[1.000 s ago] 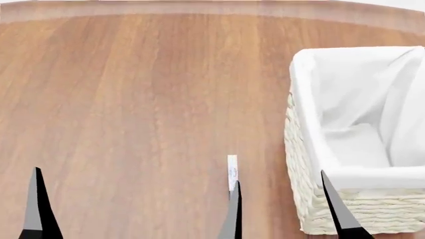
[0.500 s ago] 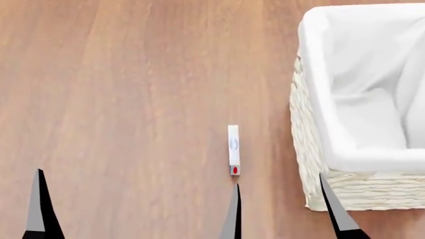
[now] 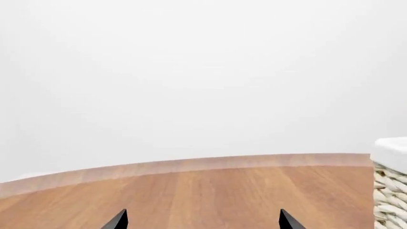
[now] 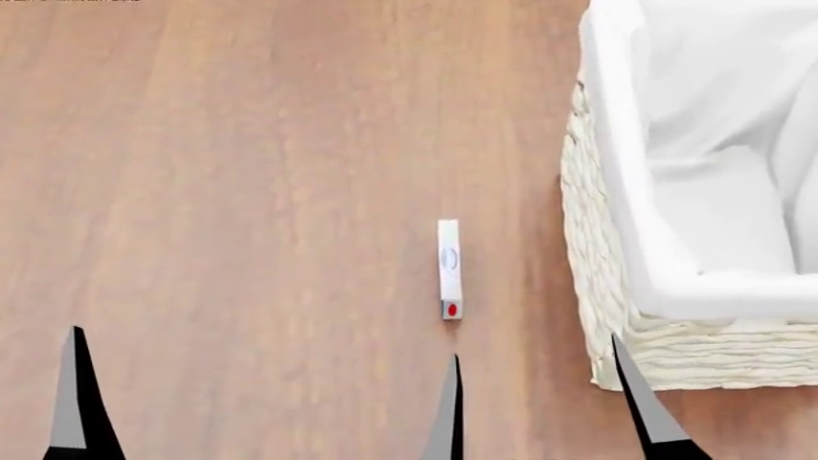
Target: Pick up the alphabet soup and the cream cheese box, and put them in the basket.
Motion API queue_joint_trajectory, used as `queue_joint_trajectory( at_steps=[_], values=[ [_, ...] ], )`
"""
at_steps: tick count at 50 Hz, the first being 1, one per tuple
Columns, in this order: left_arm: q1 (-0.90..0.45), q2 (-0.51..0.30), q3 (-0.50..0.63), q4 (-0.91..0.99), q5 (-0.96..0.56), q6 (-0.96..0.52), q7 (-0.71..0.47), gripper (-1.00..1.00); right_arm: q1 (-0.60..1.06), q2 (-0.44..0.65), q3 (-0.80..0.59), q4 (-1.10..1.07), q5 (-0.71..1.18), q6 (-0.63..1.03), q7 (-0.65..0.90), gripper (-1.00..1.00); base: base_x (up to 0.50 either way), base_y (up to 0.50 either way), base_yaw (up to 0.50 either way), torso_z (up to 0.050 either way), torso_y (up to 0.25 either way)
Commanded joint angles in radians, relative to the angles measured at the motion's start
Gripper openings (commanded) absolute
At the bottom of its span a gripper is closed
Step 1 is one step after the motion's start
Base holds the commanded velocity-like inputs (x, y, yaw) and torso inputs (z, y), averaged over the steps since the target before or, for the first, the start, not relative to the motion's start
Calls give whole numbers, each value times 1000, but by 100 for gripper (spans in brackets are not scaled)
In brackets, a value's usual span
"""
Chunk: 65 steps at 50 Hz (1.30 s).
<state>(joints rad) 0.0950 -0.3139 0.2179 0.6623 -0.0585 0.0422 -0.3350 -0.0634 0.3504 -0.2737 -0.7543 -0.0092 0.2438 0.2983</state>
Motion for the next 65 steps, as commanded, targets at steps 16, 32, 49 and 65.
queue_joint_trajectory(
  at_steps=[16, 32, 49, 65],
  values=[
    [3, -9, 8, -5, 1, 17, -10, 100, -6, 6, 13, 9, 21, -17, 14, 100, 0, 0, -333, 0, 0],
    [3, -15, 12, -6, -3, 22, -16, 100, -6, 10, 7, 4, 19, -13, 20, 100, 0, 0, -337, 0, 0],
    [2, -22, 16, -8, -11, 27, -20, 100, -6, 15, 2, -8, 16, 0, 27, 100, 0, 0, -336, 0, 0],
    [1, -27, 17, -8, -10, 26, -27, 100, 2, 16, -3, -2, 24, -3, 28, 100, 0, 0, -336, 0, 0]
  ],
)
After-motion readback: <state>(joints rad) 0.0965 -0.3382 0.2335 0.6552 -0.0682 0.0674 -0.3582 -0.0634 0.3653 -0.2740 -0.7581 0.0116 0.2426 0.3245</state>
